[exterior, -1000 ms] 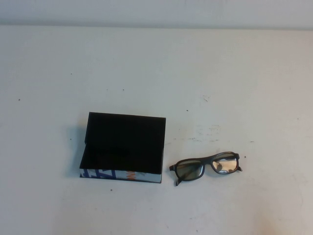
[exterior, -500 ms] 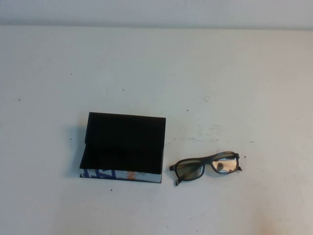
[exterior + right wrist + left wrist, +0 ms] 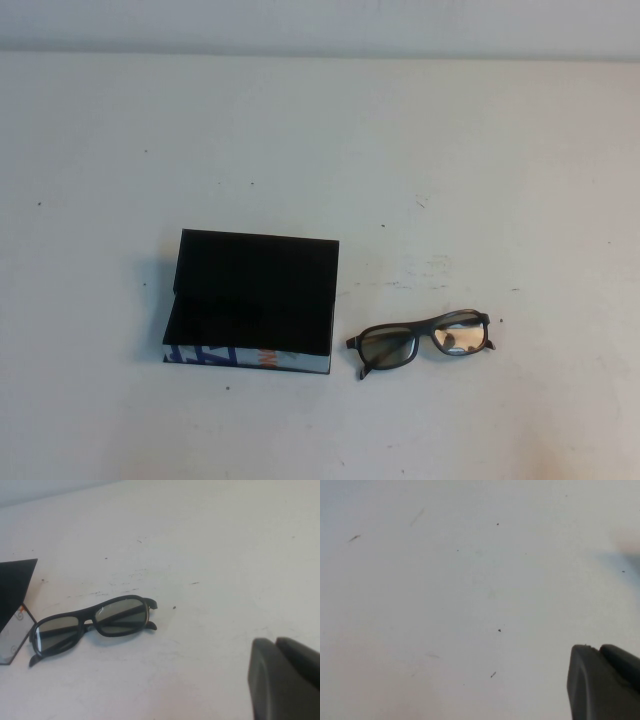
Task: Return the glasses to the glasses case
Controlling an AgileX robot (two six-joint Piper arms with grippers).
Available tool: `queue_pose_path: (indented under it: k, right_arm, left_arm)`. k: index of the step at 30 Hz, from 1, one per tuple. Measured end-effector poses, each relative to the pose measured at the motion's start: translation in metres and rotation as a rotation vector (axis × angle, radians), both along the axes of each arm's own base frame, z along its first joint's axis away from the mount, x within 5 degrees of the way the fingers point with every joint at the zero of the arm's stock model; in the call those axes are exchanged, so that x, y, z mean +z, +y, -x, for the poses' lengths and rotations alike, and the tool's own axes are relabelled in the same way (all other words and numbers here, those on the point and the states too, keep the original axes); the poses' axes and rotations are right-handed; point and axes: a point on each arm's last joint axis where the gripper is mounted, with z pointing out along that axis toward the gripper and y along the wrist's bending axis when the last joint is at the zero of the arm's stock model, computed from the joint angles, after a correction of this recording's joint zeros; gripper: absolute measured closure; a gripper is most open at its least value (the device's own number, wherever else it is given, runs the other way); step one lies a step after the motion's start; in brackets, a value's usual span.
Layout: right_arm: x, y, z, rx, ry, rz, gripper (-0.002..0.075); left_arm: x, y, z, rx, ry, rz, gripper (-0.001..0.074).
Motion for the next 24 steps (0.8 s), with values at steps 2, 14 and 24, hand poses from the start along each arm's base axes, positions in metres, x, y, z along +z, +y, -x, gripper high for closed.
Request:
queue_pose_path:
  k: [2,14,24]
  right_arm:
    - [0.0,0.0,0.0,0.0,0.0,0.0,0.0737]
    - [0.0,0.0,0.0,0.0,0.0,0.0,0.0737]
    - [0.013,0.001,-0.002,-0.047,-0.071,-0.338,0.0737]
  left_arm:
    - [0.0,0.0,0.0,0.0,0.0,0.0,0.0738]
    - [0.0,0.0,0.0,0.0,0.002,0.0,0.0738]
    - [0.0,0.0,0.0,0.0,0.002,0.0,0.0738]
